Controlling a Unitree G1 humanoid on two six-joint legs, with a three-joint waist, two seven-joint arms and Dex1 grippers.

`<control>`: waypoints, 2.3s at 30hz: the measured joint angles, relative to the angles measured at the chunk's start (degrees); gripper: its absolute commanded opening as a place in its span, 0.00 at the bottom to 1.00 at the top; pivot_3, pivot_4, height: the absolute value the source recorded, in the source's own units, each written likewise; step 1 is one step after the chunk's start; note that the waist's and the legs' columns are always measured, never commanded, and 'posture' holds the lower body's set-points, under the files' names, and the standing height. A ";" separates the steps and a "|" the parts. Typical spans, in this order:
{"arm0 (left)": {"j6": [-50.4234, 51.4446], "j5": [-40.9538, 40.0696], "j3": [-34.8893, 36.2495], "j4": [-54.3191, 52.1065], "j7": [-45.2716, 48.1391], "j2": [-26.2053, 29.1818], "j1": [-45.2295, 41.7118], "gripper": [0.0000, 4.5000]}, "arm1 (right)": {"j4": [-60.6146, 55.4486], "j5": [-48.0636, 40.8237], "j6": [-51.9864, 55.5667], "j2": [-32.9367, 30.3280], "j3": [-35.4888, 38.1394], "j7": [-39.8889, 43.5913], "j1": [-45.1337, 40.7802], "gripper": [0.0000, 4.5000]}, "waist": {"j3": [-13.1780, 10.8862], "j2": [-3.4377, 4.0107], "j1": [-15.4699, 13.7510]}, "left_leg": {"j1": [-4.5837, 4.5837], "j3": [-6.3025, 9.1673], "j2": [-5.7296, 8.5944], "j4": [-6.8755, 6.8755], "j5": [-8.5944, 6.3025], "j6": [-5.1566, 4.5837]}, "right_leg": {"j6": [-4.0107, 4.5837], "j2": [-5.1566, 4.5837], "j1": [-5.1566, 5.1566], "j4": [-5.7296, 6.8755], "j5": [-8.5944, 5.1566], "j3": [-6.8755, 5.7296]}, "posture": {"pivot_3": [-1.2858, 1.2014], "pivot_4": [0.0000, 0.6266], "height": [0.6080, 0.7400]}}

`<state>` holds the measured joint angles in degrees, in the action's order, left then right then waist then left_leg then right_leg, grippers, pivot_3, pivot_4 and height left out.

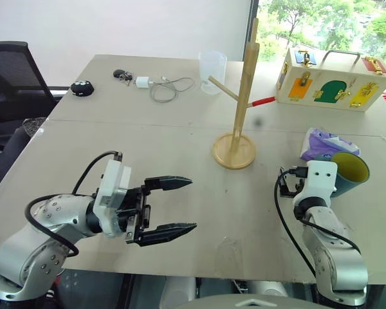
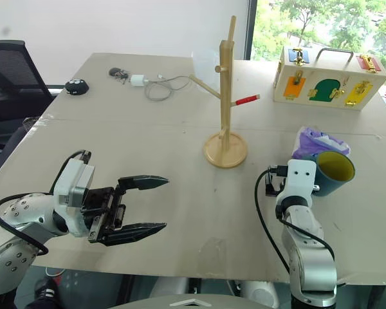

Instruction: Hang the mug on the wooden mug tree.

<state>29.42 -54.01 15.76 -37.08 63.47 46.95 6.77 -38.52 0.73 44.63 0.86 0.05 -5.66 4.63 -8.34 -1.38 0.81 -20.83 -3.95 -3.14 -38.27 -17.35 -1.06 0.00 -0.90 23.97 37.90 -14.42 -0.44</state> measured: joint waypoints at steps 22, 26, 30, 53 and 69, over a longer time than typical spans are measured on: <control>-2.61 2.16 2.74 0.64 0.64 -0.31 3.32 1.00 | 9.94 2.20 -5.03 -1.09 6.05 -1.87 -5.11 0.01 | -0.01 0.02 0.15 | -0.06 -0.05 0.00 0.03 0.00 0.00 | 0.04 0.02 0.13 0.03 0.03 0.06 | 0.52 0.24 1.00; -3.35 2.55 2.08 0.69 0.53 -0.82 3.10 1.00 | 9.92 2.26 -5.05 -1.10 6.09 -1.86 -4.89 0.01 | -0.01 0.02 0.12 | -0.07 -0.07 0.00 0.03 0.00 0.00 | 0.04 0.01 0.13 0.02 0.03 0.07 | 0.52 0.24 1.00; -3.98 3.30 1.66 1.15 0.60 -1.21 2.46 1.00 | 9.79 2.24 -5.04 -1.44 6.07 -1.48 -4.30 0.01 | -0.01 0.02 0.11 | -0.06 -0.07 0.00 0.04 0.00 0.00 | 0.04 0.01 0.13 0.02 0.03 0.08 | 0.52 0.24 1.00; -3.63 6.60 -0.68 2.36 -4.97 -2.92 0.92 1.00 | 9.50 2.11 -6.61 -1.85 3.88 1.03 -6.94 0.99 | -0.01 0.01 0.13 | -0.05 -0.10 0.00 0.04 0.00 0.00 | 0.02 0.02 0.15 0.04 0.03 0.11 | 0.52 0.24 1.00; -4.78 7.74 -0.74 2.68 -4.20 -3.56 2.22 1.00 | 8.89 3.65 -4.88 -1.22 11.44 -3.76 -4.82 0.99 | -0.02 0.02 0.07 | -0.19 -0.10 0.01 0.04 0.00 -0.01 | 0.03 0.00 0.25 0.05 0.04 0.11 | 0.52 0.24 1.00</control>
<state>24.64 -46.26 15.02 -34.40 59.28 43.39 8.99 -29.63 4.38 39.76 -0.36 11.49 -9.41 -0.19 -8.36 -1.37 0.88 -21.02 -4.05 -3.13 -38.23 -17.35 -1.07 0.03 -0.89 24.22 37.95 -14.38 -0.33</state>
